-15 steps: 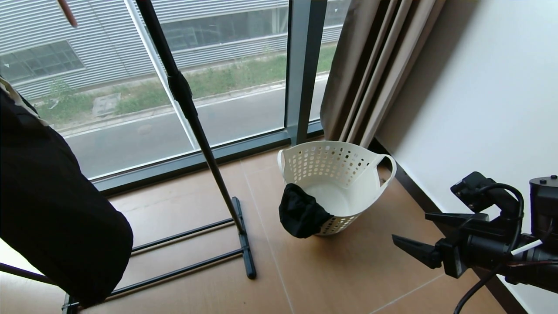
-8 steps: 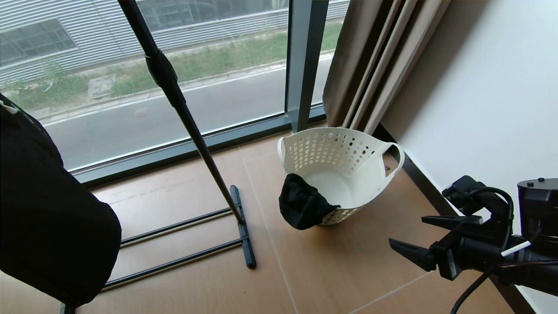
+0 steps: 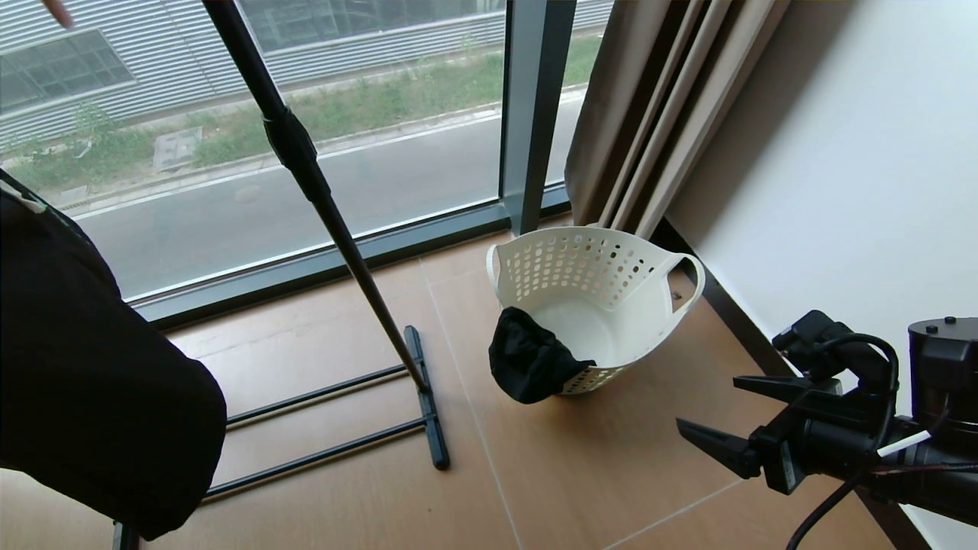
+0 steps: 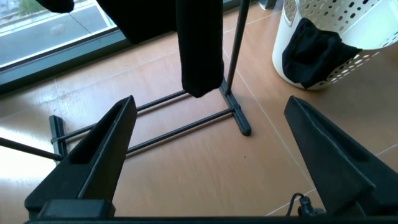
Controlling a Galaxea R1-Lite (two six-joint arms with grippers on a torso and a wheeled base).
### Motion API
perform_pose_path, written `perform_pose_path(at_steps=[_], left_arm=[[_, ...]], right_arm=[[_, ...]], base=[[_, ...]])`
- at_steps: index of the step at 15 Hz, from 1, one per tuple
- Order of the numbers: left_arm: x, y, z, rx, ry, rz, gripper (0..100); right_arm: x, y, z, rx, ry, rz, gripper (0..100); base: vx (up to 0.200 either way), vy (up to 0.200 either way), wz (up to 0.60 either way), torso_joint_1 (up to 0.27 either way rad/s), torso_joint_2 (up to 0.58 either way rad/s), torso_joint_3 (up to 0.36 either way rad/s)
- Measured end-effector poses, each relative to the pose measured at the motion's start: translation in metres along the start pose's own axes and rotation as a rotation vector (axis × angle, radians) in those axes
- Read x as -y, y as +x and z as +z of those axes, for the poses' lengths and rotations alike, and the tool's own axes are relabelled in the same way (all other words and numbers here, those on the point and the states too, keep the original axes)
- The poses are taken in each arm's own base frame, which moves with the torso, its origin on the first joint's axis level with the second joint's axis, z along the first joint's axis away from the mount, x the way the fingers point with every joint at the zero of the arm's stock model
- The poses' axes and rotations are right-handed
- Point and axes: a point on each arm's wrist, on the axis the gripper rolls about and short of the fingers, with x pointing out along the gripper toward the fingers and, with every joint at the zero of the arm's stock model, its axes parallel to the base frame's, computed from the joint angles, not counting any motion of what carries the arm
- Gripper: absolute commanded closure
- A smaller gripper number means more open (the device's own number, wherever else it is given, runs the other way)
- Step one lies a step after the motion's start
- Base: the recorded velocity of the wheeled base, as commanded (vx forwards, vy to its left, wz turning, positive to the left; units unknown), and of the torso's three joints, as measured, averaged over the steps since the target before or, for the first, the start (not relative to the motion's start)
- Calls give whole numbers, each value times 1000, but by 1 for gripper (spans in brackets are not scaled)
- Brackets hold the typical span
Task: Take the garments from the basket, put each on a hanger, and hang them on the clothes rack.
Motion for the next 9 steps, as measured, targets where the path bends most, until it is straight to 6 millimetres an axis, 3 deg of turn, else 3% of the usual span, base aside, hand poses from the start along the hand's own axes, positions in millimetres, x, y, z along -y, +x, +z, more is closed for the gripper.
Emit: perform_pose_path(at_steps=[3, 9], left_arm=[[0, 0, 0, 1, 1, 0, 0], [0, 0, 0, 1, -4, 0, 0]], right_arm=[[0, 0, -3, -9, -5, -1, 0], [-1, 0, -5, -19, -17, 2, 0]], base=[[0, 0, 0, 40, -199, -163], [0, 0, 0, 2, -8, -23]])
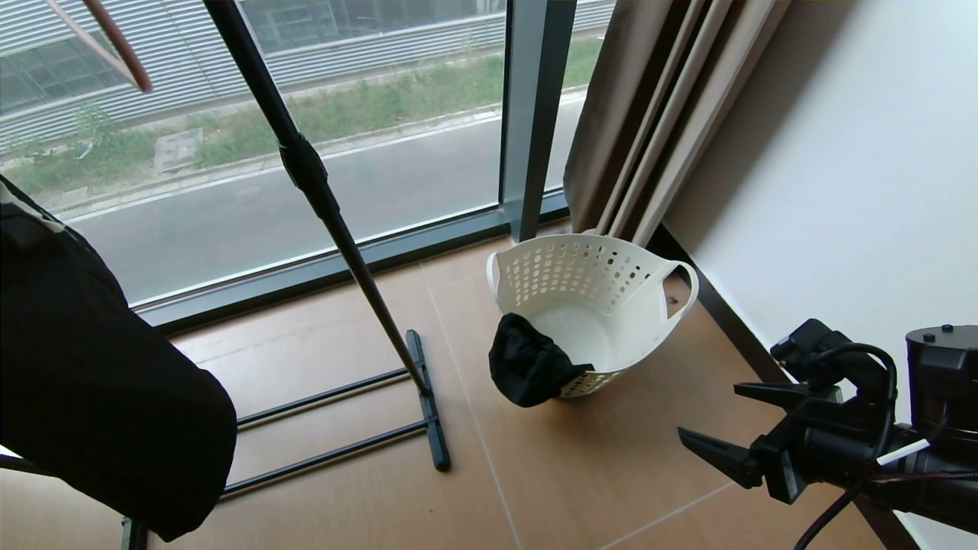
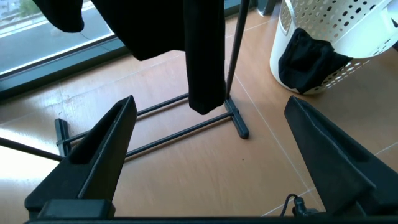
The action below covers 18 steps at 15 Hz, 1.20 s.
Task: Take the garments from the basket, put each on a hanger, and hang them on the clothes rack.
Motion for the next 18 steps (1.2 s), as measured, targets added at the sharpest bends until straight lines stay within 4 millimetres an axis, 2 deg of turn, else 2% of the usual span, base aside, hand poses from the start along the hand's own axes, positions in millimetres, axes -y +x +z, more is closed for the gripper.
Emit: perform_pose_path(at_steps=[5, 9, 13, 18], left_arm=[[0, 0, 0, -1, -3, 1, 0], [0, 0, 0, -1, -6, 2, 0], [0, 0, 0, -1, -7, 1, 0], [0, 0, 0, -1, -7, 1, 0]], right_arm=[[0, 0, -2, -7, -2, 1, 0], [0, 0, 0, 0, -3, 1, 0], [-2, 9, 9, 62, -19, -16, 0], [-1, 24, 14, 57, -46, -24, 0]], base=[[0, 0, 0, 2, 1, -139], [0, 0, 0, 0, 0, 0], [0, 0, 0, 0, 0, 0], [0, 0, 0, 0, 0, 0]])
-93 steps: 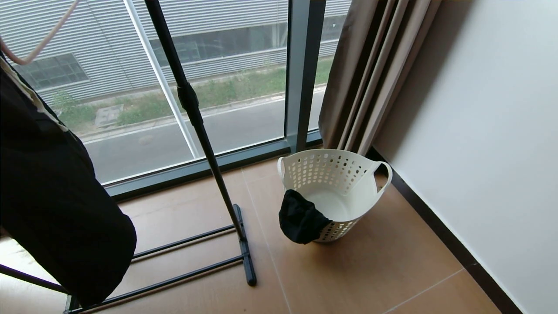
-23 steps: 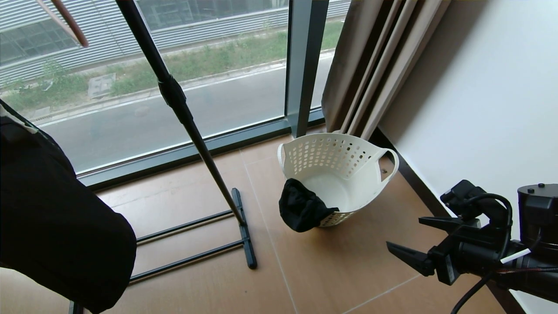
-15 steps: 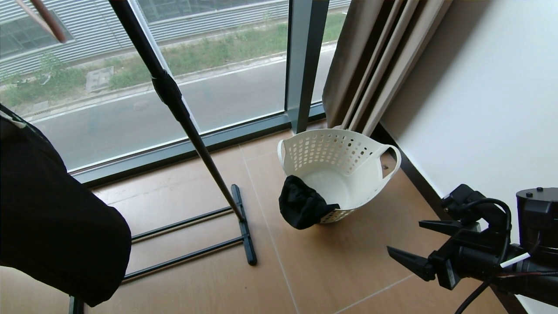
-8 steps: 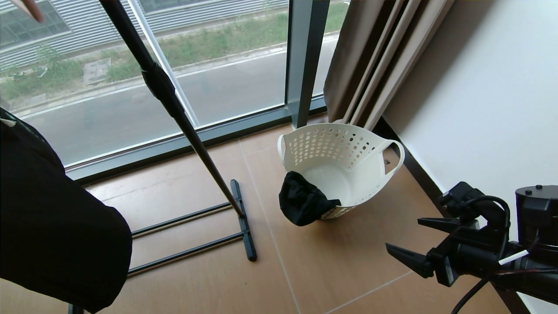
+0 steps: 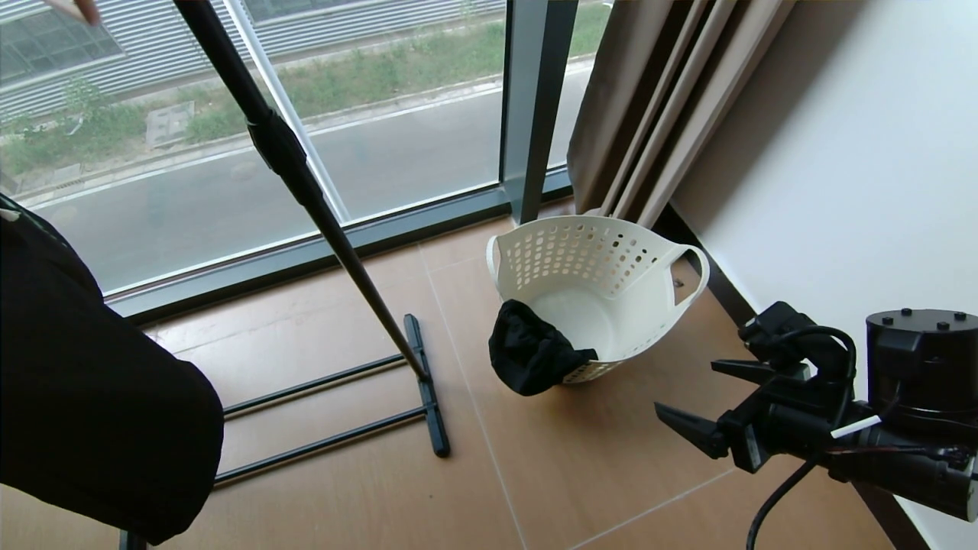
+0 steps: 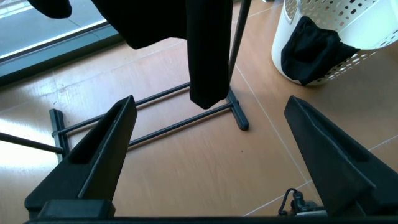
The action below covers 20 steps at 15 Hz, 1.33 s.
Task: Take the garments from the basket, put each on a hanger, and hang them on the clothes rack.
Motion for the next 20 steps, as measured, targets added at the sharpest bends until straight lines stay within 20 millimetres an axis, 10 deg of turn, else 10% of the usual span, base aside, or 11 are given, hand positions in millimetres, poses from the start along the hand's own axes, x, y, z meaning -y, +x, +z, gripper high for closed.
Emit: perform_pose_path(at_steps=[20], left_arm=[[0, 0, 0, 0, 11, -1, 0]], right_arm=[[6, 88, 6, -43, -107, 13, 0]], base=[[40, 0, 0, 0, 0, 0]])
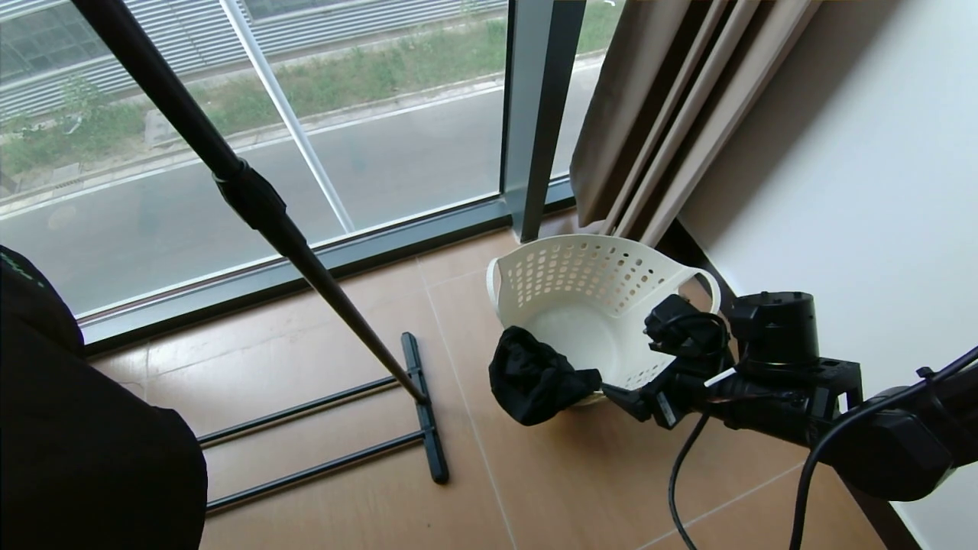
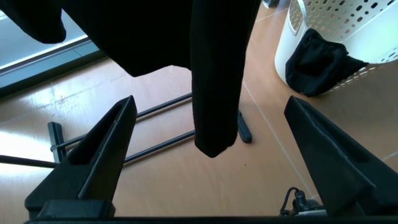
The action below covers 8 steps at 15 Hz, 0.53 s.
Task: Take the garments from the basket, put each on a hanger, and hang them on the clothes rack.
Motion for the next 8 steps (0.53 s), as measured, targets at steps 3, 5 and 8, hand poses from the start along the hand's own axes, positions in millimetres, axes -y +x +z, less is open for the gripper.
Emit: perform_pose_path(at_steps=[3, 5, 8], left_arm=[[0, 0, 0, 0, -1, 1, 0], [0, 0, 0, 0, -4, 1, 0], [0, 0, 0, 0, -12, 2, 0]], right_arm=[[-3, 7, 0, -9, -12, 10, 0], [-5, 14, 1, -11, -23, 17, 0], [-5, 24, 3, -8, -26, 18, 0]], base=[[0, 0, 0, 0, 0, 0], [0, 0, 0, 0, 0, 0], [0, 0, 0, 0, 0, 0]])
